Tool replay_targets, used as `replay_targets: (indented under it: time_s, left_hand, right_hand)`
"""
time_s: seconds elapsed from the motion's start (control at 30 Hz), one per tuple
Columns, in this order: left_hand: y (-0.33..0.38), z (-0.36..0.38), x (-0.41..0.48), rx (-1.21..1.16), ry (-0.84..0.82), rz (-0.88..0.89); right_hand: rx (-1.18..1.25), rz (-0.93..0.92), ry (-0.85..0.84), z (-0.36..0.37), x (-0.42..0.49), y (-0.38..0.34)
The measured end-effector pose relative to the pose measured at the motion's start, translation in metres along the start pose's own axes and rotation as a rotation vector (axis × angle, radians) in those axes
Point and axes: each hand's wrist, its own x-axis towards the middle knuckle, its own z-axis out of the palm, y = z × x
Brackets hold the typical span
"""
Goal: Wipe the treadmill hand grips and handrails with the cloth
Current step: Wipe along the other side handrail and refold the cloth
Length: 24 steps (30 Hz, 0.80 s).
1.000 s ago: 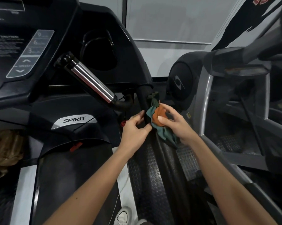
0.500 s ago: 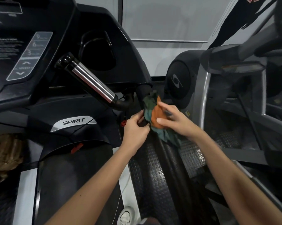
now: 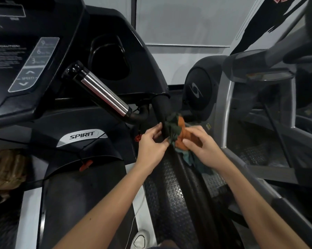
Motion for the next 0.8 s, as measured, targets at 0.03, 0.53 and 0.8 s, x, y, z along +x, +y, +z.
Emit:
replay_targets:
  time_s: [0.03,0.53,0.8]
  left_hand:
    - [0.001,0.0,-0.001,0.004,0.0,0.005]
    - [0.004,0.0,0.0,-0.029,0.002,-0.016]
    - [0.006,-0.001,-0.001,0.005,-0.007,0.0]
  right_hand:
    - [0.07,0.046,0.015,0.003,0.01,0.0]
    - [0.24,0.144,0.146,0.001,-0.016,0.003]
    - [0.282,0.209,0.139,0.014,0.031,-0.009]
